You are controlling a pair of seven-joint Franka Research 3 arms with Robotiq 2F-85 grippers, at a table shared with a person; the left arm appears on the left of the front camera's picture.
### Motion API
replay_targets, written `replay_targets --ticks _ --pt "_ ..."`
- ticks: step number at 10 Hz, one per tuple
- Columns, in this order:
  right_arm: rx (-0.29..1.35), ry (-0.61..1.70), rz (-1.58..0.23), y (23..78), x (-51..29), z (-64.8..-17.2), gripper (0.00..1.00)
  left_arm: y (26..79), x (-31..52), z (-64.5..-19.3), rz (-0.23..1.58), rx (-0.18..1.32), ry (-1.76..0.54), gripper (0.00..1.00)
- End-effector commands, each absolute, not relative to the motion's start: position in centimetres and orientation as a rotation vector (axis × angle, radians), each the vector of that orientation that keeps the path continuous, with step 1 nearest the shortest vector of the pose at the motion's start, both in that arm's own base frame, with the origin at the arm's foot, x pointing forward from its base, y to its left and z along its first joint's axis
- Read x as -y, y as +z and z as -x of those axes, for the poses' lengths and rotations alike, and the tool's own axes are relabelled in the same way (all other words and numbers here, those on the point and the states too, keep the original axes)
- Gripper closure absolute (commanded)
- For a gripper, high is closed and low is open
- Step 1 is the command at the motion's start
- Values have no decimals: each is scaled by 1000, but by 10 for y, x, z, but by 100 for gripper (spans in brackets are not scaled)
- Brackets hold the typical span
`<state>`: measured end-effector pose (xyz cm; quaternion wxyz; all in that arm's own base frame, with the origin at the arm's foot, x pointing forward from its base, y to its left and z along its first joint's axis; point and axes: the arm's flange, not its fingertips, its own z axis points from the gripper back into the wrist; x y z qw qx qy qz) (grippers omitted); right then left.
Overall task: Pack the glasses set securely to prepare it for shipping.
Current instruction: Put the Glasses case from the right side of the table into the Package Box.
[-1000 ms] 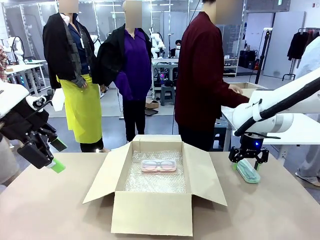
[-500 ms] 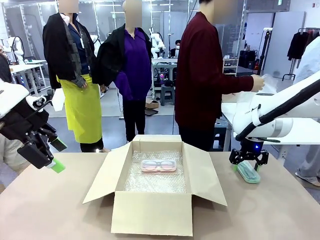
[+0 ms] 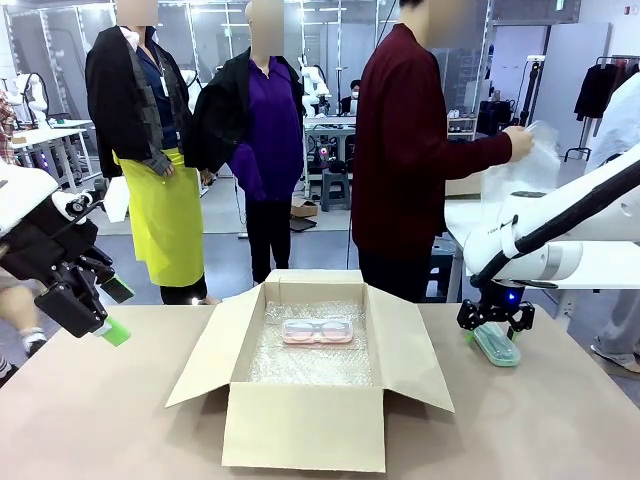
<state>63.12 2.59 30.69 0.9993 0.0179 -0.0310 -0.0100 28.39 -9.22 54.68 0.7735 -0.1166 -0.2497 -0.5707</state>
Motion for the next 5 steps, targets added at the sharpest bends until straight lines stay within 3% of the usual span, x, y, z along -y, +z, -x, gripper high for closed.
replay_targets --ticks 1,5 --pt "55 -15 -30 308 -26 -632 14 547 90 -284 250 545 -1254 0" --pt "45 -18 -12 307 -25 -635 53 547 90 -284 250 545 -1254 0"
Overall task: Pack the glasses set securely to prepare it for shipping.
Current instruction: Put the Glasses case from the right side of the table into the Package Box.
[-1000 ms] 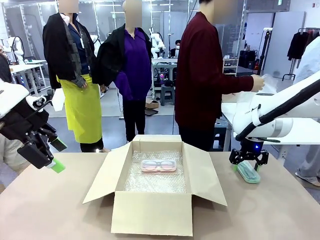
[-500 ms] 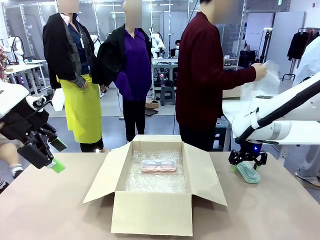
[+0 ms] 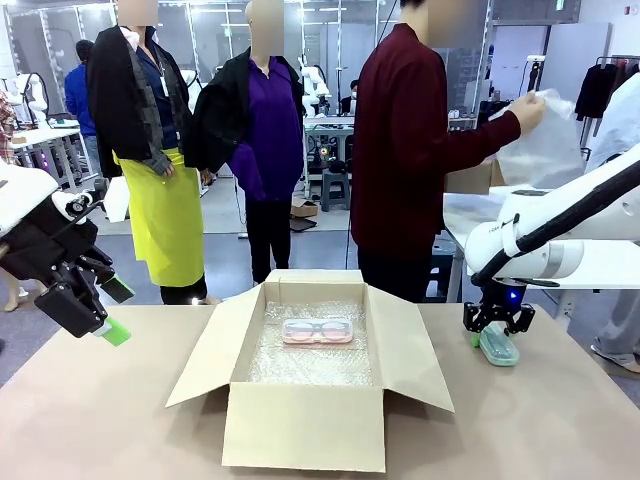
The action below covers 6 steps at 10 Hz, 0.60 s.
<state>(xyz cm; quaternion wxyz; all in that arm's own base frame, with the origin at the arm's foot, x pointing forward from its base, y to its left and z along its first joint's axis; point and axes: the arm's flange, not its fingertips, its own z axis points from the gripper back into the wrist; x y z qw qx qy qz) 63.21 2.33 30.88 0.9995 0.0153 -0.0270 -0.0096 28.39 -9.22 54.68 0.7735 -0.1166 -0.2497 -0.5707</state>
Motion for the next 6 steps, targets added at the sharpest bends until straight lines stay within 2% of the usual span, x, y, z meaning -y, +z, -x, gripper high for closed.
replay_targets --ticks 1,2,6 --pt "44 -18 -3 308 -25 -635 60 547 90 -284 250 545 -1254 0" --pt "44 -18 -1 311 -25 -635 54 547 90 -284 250 545 -1254 0" --pt "48 9 12 354 -27 -629 54 547 90 -284 250 545 -1254 0"
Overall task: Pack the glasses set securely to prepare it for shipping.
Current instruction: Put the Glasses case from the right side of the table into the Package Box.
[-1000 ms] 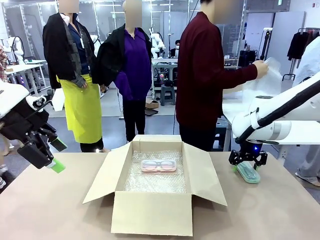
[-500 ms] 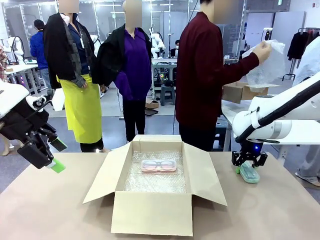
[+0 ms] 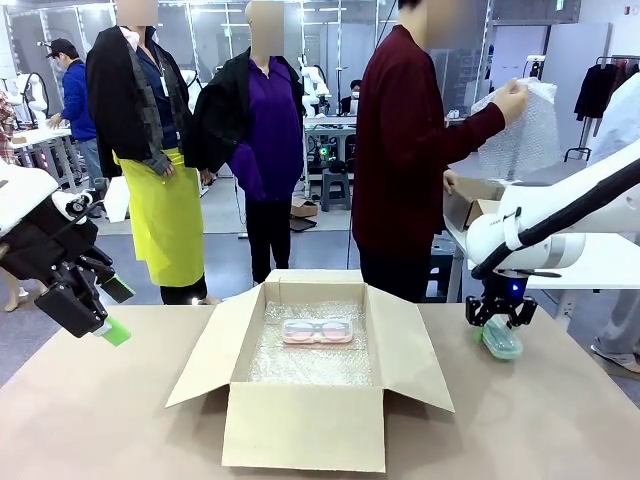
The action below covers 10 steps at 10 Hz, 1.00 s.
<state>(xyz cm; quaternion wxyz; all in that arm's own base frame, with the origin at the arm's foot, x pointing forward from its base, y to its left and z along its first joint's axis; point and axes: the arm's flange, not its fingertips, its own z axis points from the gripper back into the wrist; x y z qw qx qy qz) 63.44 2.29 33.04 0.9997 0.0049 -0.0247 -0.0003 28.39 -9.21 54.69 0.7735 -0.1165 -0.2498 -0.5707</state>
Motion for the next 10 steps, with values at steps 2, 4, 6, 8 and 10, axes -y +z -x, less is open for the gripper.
replay_targets --ticks 2,4,6,8,10 --pt "53 41 29 411 -31 -608 54 547 90 -284 250 545 -1254 0" --pt "54 50 18 451 -36 -585 54 547 90 -284 250 545 -1254 0" --pt "63 45 22 471 -39 -566 54 547 90 -284 250 545 -1254 0" --pt "55 42 12 479 -37 -577 54 547 90 -284 250 545 -1254 0" --pt "55 42 12 479 -37 -577 54 547 90 -284 250 545 -1254 0"
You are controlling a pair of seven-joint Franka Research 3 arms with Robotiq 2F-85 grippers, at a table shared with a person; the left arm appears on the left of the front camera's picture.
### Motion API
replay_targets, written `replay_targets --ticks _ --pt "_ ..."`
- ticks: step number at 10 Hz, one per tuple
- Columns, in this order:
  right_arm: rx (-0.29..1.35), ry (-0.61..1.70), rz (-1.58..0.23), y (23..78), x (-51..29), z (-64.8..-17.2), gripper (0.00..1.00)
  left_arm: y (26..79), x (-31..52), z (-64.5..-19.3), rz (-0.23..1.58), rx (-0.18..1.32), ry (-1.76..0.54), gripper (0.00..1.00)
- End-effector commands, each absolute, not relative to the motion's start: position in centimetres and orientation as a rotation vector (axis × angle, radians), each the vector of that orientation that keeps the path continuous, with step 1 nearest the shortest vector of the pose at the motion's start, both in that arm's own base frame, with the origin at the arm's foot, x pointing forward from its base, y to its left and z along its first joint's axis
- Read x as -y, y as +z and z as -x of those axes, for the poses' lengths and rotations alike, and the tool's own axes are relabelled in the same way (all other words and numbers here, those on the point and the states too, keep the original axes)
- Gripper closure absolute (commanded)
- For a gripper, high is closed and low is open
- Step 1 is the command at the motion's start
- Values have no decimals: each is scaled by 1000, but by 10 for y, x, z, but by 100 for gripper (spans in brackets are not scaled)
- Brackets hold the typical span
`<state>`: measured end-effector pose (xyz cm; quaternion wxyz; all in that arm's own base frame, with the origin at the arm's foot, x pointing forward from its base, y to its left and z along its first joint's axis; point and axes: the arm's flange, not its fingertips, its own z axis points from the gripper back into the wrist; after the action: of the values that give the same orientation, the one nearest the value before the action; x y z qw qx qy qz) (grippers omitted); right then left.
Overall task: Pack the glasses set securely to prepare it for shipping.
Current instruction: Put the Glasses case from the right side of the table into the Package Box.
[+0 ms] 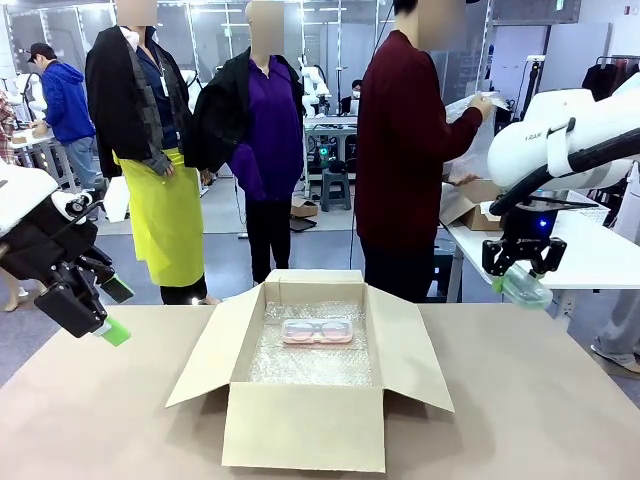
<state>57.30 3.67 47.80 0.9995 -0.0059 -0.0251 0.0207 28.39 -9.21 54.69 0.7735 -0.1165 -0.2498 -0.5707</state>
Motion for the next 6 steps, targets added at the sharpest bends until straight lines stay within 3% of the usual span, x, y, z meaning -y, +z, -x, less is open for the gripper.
replay_targets --ticks 1,2,6 --pt "55 42 12 479 -37 -577 54 547 90 -284 250 545 -1254 0" --pt "50 41 12 478 -37 -573 36 547 90 -284 250 545 -1254 0" --pt "146 831 -63 517 -84 -532 36 547 90 -284 250 545 -1254 0"
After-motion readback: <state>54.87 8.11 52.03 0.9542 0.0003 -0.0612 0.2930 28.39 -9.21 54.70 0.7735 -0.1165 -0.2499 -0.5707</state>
